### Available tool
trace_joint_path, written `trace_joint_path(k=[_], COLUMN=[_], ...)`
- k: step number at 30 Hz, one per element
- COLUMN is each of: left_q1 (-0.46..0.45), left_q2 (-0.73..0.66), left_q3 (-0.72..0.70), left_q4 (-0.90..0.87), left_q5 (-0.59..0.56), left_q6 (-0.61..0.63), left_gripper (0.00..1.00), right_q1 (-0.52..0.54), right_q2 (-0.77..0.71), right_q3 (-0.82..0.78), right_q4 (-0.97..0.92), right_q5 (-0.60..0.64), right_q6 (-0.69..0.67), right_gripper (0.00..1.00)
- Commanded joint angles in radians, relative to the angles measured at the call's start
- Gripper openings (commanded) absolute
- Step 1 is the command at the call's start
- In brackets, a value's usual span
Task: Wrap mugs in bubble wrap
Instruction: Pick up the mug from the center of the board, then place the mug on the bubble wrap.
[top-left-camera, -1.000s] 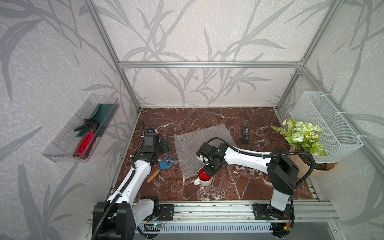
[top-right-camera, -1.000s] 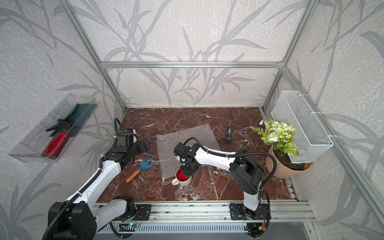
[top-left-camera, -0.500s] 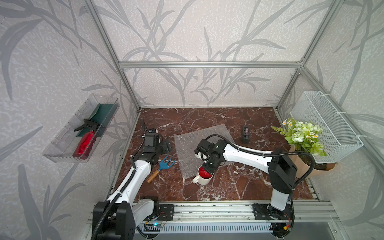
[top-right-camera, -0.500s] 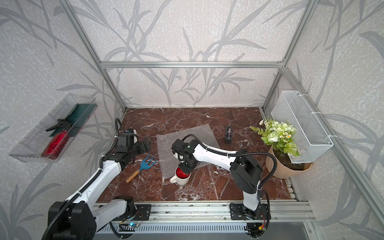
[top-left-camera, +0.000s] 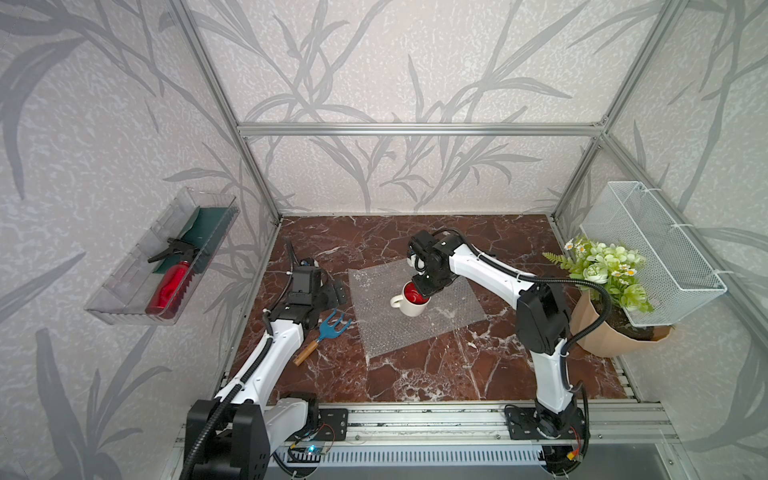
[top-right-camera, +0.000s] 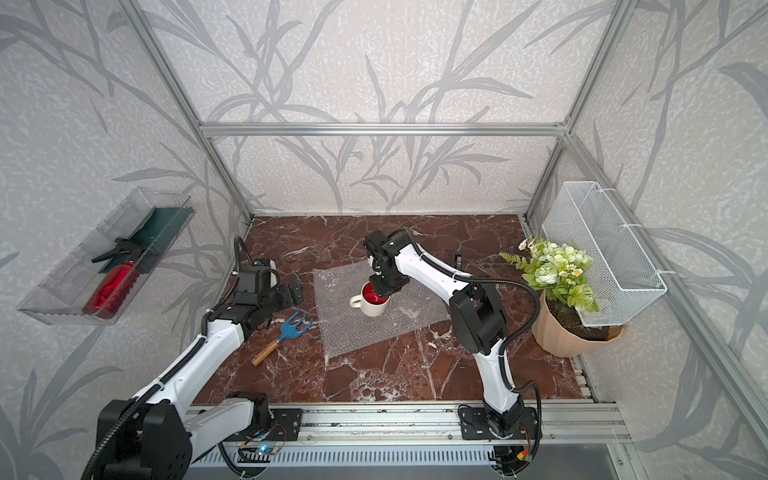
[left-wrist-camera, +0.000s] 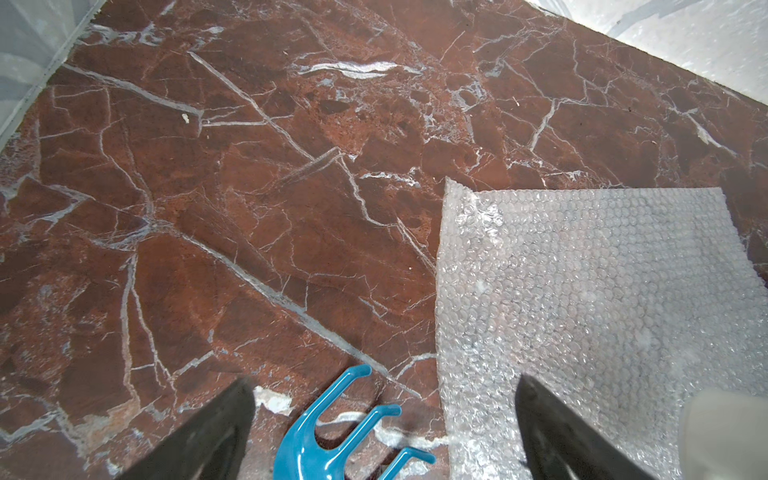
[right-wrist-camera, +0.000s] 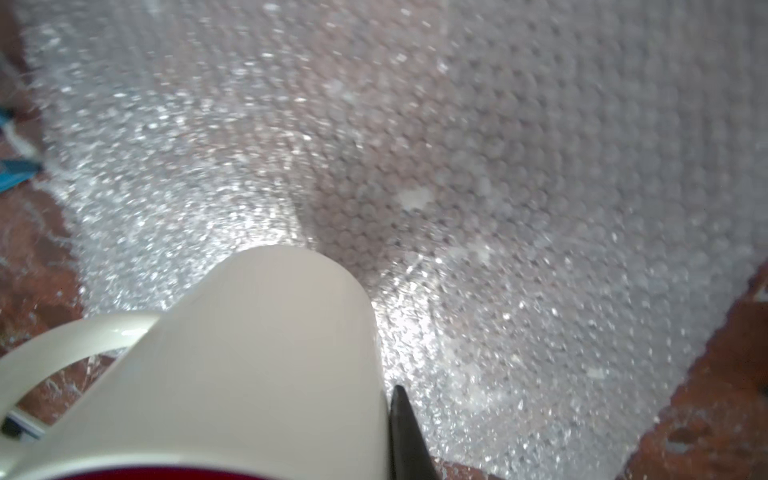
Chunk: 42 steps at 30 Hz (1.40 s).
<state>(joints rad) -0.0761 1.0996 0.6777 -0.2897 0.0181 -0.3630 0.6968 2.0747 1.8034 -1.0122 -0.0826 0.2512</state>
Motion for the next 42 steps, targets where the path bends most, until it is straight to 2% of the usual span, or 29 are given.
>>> trace_joint_path(k=[1, 9, 15, 23, 39, 40, 42], left_q1=[-0.004, -0.006, -0.006, -0.006, -0.006, -0.007, -0.006], left_q2=[-0.016, 0.001, 0.008, 0.006, 0.017, 0.016, 0.012], left_q3=[-0.006, -0.001, 0.002, 0.004, 0.005, 0.006, 0.004], left_q4=[-0.025, -0.022, -0.019, -0.024, -0.031, -0.033, -0.034], left_q5=[-0.026, -0.024, -0.034, -0.048, -0.059, -0.060, -0.062], left_q6=[-0.017, -0.022, -0.028, -0.030, -0.025, -0.025, -0.025], left_gripper=[0.97, 0.97, 0.97, 0.97, 0.97, 0.97, 0.97], right_q1=[0.014, 0.017, 0.025, 0.026, 0.045, 0.046, 0.044], right_q2=[-0.041, -0.055, -0.078, 0.009, 0.063, 0.061, 0.055], right_q3=[-0.020, -0.083, -0.119, -0.001, -0.007, -0.011, -0.022], right_q4=[0.003, -0.003, 0.000, -0.037, -0.043, -0.038, -0.020], right_q5=[-0.032, 0.043, 0.086, 0.063, 0.047, 0.050, 0.048], right_q6=[0.249, 0.737, 0.943, 0.988, 1.032, 1.030, 1.022], right_gripper=[0.00, 0.00, 0.00, 0.00, 0.00, 0.05, 0.26])
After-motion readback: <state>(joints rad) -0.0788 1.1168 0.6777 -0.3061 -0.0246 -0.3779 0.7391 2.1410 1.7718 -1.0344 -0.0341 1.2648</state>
